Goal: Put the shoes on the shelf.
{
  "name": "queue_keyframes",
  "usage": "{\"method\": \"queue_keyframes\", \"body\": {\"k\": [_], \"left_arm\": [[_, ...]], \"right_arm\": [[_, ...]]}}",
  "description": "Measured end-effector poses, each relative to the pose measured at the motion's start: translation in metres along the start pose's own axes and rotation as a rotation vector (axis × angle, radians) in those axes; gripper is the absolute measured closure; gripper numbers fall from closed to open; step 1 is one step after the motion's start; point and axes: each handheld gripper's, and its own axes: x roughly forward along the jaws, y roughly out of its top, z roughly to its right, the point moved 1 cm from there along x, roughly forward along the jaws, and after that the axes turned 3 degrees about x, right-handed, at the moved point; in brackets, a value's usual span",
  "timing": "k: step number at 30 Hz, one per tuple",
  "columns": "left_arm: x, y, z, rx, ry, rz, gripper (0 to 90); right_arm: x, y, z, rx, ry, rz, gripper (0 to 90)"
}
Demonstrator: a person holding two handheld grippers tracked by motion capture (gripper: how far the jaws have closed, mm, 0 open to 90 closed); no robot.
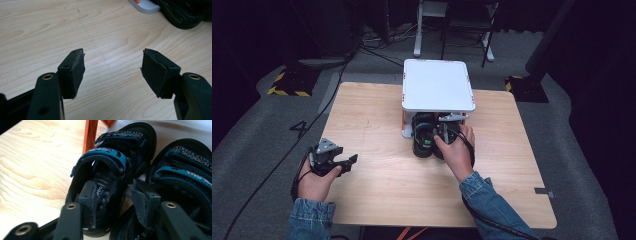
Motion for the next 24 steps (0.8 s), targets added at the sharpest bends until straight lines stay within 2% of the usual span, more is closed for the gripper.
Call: {"method": "queue_keyframes", "body": {"k": [1, 2, 5, 6, 8, 9, 13, 14, 15, 16, 17, 18, 19, 20, 24], "left_arm": [[0.0, 0.0, 0.0, -0.002, 0.001, -0.001, 35.7], [0.0, 0.0, 0.0, -0.004, 0.001, -0.003, 35.7], [0.001, -0.001, 0.0, -0.003, -0.001, -0.004, 35.7], [0.002, 0.0, 0.001, 0.002, -0.004, -0.01, 35.7], [0.003, 0.0, 0.002, 0.001, -0.005, -0.009, 35.7], [0.004, 0.001, 0.003, 0.014, -0.01, -0.013, 35.7], [0.005, 0.002, 0.004, 0.005, -0.01, -0.012, 35.7], [0.005, 0.001, 0.003, 0.009, -0.011, -0.014, 35.7], [0.006, 0.001, 0.003, 0.01, -0.013, -0.016, 35.7], [0.006, 0.001, 0.003, 0.01, -0.013, -0.016, 35.7], [0.007, 0.001, 0.003, 0.009, -0.012, -0.018, 35.7], [0.007, 0.001, 0.002, 0.01, -0.015, -0.02, 35.7], [0.008, 0.0, 0.003, 0.008, -0.016, -0.021, 35.7], [0.008, 0.0, 0.003, 0.007, -0.018, -0.021, 35.7], [0.008, 0.0, 0.003, 0.007, -0.017, -0.022, 35.7]], "right_arm": [[-0.003, 0.0, -0.001, 0.0, -0.007, -0.001, 52.9], [-0.01, 0.0, 0.0, 0.024, -0.032, 0.01, 44.9], [-0.013, 0.0, 0.004, 0.037, -0.043, 0.014, 45.5], [-0.007, 0.0, 0.009, 0.079, -0.005, -0.018, 44.5], [0.001, -0.001, 0.01, 0.123, 0.04, -0.038, 43.3], [0.005, -0.002, 0.009, 0.13, 0.04, -0.044, 41.9], [0.018, -0.004, 0.007, 0.107, 0.003, -0.057, 41.2], [0.022, -0.007, 0.008, 0.064, -0.031, -0.069, 59.9], [0.021, -0.007, 0.01, 0.044, -0.041, -0.068, 63.9], [0.021, -0.007, 0.01, 0.044, -0.041, -0.068, 63.9], [0.018, -0.007, 0.012, 0.041, -0.035, -0.071, 75.2], [0.018, -0.007, 0.012, 0.041, -0.035, -0.071, 75.2], [0.017, -0.005, 0.014, 0.05, -0.026, -0.048, 81.0], [0.016, -0.004, 0.015, 0.049, -0.027, -0.028, 82.1], [0.021, 0.003, 0.019, 0.069, -0.015, -0.016, 83.6]]}}
